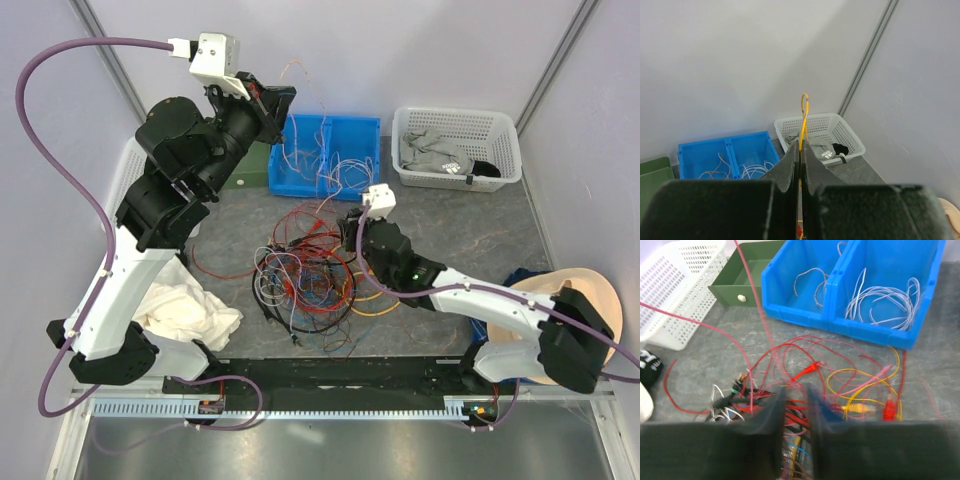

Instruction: Untangle the cables

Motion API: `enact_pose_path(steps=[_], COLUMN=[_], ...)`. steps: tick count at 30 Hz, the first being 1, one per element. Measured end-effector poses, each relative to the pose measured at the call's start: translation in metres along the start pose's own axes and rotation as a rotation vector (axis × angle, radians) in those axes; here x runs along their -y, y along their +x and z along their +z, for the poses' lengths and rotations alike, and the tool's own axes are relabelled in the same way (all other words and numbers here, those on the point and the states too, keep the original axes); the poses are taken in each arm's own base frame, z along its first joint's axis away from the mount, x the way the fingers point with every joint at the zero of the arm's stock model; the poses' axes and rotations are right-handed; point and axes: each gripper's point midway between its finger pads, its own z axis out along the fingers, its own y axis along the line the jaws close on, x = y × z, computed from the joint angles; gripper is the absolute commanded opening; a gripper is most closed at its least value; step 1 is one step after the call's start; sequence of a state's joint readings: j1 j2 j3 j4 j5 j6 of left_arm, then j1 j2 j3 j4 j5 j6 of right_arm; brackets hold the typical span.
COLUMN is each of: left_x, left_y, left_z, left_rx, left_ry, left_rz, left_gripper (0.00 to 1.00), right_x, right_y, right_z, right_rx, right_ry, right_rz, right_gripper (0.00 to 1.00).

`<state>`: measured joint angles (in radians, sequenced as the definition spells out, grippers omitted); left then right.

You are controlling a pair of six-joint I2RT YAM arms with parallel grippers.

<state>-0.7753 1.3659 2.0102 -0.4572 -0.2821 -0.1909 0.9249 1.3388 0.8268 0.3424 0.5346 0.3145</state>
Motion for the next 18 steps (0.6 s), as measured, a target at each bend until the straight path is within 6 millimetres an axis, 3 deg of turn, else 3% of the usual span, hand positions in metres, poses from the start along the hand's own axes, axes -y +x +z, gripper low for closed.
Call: enact_pose_path(steps=[1,4,12,15,18], left_x=[0.0,0.0,0.001,0.003,0.005], left_y=[0.0,0.0,0.001,0.001,0.001], left_z=[0.0,0.0,0.0,-0.001,-0.001], left_rx=[0.0,0.0,-0.004,-0.007,-0.008], left_ry=[0.0,0.0,0.005,0.016,0.027], left_rz=[0.0,0.0,0.001,0.001,-0.002], left_gripper=[0.02,0.02,0.02,0.02,0.02], right_x=[0.002,0.004,-0.005,-0.015,-0.03], right_y=[0.0,-0.013,-0.053,-0.057,-0.056], right_z=[-0.006,-0.022,-0.051,-0.052,-0.041], right_rx=[0.001,0.025,0.121,0.13,0.109], right_ry=[-0.006,-0.031,-0.135,-0.187,-0.222], right_rz=[0.006,0.057,0.144,0.145,0.123], right_gripper=[0.63,0.73,0.78,0.79,0.8])
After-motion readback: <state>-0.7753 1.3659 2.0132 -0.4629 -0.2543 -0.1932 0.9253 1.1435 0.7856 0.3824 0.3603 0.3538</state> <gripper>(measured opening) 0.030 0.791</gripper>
